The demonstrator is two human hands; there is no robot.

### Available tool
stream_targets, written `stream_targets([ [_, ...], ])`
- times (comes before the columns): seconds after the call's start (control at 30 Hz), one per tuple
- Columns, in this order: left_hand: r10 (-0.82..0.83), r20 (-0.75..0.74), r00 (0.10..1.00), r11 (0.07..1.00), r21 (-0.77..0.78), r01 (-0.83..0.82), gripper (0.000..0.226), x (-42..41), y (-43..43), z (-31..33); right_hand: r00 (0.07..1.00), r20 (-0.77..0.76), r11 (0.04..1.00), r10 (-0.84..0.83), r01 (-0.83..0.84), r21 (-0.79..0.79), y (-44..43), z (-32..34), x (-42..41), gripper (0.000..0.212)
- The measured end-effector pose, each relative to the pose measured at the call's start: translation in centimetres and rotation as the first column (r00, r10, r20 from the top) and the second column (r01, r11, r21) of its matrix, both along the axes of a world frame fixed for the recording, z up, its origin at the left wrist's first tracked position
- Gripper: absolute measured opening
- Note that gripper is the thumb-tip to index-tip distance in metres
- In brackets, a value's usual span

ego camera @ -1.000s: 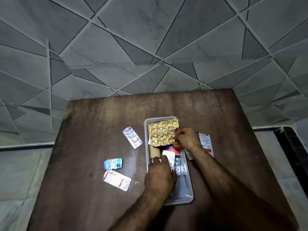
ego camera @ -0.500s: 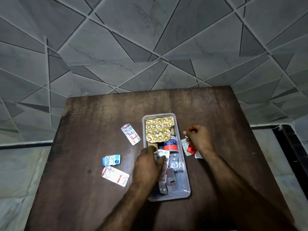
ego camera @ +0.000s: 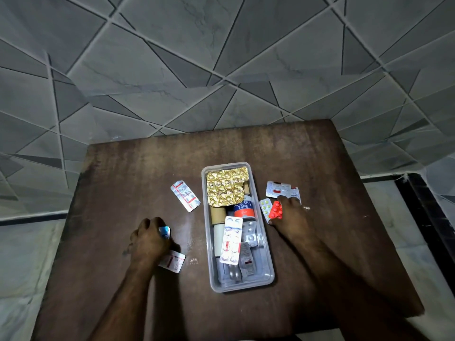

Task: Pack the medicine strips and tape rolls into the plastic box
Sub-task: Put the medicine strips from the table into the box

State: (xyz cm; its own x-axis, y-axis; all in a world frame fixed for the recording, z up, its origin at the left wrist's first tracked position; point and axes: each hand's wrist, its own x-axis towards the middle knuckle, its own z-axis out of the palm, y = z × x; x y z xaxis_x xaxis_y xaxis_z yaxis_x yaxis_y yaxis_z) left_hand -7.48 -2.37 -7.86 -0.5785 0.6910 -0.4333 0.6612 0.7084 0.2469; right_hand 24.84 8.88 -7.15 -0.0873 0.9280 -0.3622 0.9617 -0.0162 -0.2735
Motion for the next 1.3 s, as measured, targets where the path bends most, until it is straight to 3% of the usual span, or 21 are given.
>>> stream_targets([
  [0.13,-0.019,0.007,1.0,1.0,0.004,0.019,0.031,-0.3,0.5,-0.4,0.986,0.133,0.994,0.098,-0.103,0.032,0.0,0.0,-0.3,0.064],
  [0.33,-0.08,-0.03,0.996,0.997,-0.008,0.08,0.04,-1.3,0.7,-0.6,0.989,0.107,0.992,0.103,-0.11,0.06,-0.1,0.0,0.0,0.052],
  [0.47,-0.104,-0.062,0.993,0.994,0.017,0.106,0.02,-1.7,0.6,-0.4,0.999,-0.001,0.992,0.051,-0.051,0.114,-0.1,0.5,-0.1,0.028],
  [0.57,-0.122,-0.044,0.992,0.99,0.065,0.125,0.022,-1.3,0.7,0.4,0.994,-0.111,0.987,-0.016,0.034,0.158,0.3,0.6,-0.2,0.035],
  [0.63,-0.089,-0.009,0.996,0.985,0.149,0.089,0.022,-0.7,0.7,1.4,0.979,-0.193,0.976,-0.073,0.11,0.187,0.7,0.8,-0.2,0.037],
  [0.7,-0.036,0.043,0.998,0.963,0.267,0.023,0.021,0.7,0.6,3.0,0.952,-0.279,0.961,-0.128,0.189,0.204,0.9,2.1,-0.3,0.025],
  [0.8,-0.003,0.145,0.989,0.906,0.418,-0.059,0.022,3.5,0.6,5.3,0.88,-0.427,0.953,-0.208,0.281,0.115,0.7,4.3,-1.1,0.015],
  [0.97,-0.058,0.275,0.96,0.852,0.515,-0.096,0.021,7.8,0.9,7.3,0.911,-0.413,1.0,0.0,-0.005,-0.011,-0.4,6.5,-3.2,0.018],
  [1.1,-0.204,0.154,0.967,0.867,0.486,0.106,0.016,10.2,0.6,6.8,0.949,-0.278,0.983,0.145,-0.172,-0.072,-1.5,6.4,-4.3,0.023],
  [1.3,-0.464,-0.074,0.883,0.856,0.216,0.469,0.028,12.3,0.7,6.0,0.96,-0.086,0.952,0.267,-0.276,-0.13,-3.0,5.3,-5.4,0.032],
])
